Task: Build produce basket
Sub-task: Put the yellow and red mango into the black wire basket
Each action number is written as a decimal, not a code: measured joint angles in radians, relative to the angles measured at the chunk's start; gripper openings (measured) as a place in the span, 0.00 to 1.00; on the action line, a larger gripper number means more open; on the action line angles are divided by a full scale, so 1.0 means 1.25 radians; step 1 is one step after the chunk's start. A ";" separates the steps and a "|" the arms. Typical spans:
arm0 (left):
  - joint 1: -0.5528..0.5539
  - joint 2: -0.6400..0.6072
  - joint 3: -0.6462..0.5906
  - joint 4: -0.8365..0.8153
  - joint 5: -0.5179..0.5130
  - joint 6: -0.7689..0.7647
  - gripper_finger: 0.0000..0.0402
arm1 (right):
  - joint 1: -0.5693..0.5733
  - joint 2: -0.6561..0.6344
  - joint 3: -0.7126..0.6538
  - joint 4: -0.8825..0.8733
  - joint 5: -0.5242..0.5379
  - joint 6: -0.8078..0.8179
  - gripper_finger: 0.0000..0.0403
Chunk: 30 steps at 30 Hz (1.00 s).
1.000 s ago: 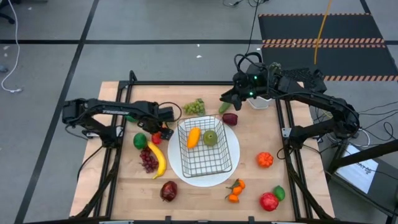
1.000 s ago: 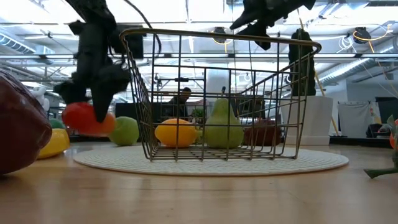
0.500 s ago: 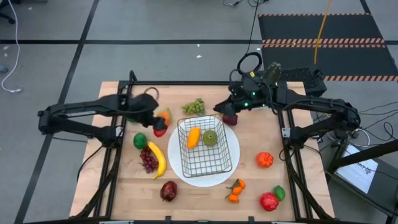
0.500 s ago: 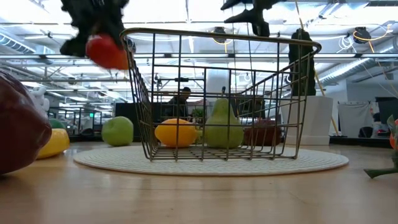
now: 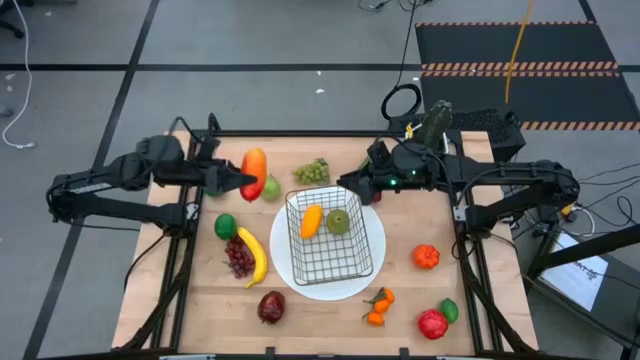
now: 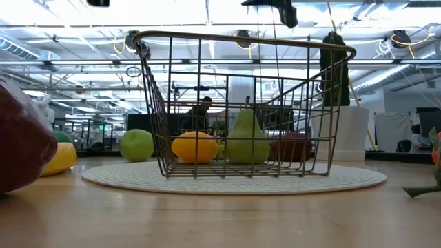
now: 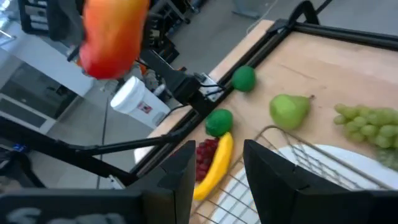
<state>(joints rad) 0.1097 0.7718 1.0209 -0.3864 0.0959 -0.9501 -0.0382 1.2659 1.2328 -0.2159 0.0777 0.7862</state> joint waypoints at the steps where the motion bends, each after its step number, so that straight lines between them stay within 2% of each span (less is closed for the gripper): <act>1: -0.003 -0.002 0.000 0.029 0.000 0.001 0.73 | 0.010 0.000 0.000 0.006 0.010 0.002 0.32; 5: -0.030 -0.002 0.000 0.150 -0.001 0.019 0.75 | 0.040 0.000 0.000 0.016 0.026 0.011 0.32; 9: -0.058 0.007 0.000 0.256 -0.001 0.050 0.72 | 0.055 0.000 0.000 0.014 0.025 0.011 0.32; 13: -0.079 0.010 0.000 0.316 -0.001 0.121 0.70 | 0.056 0.000 0.000 0.014 0.025 0.011 0.32; 16: -0.084 0.011 0.000 0.325 -0.001 0.197 0.72 | 0.056 0.000 0.000 0.014 0.025 0.009 0.32; 23: -0.085 0.011 0.000 0.326 -0.001 0.479 0.79 | 0.055 0.000 0.000 0.014 0.025 -0.037 0.32; 30: -0.084 0.011 0.000 0.326 -0.020 0.747 0.75 | 0.046 0.000 0.000 0.013 0.022 -0.126 0.32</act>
<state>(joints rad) 0.0051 0.7856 1.0210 0.0216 0.0704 -0.0165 0.0197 1.2663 1.2327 -0.1993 0.1047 0.6289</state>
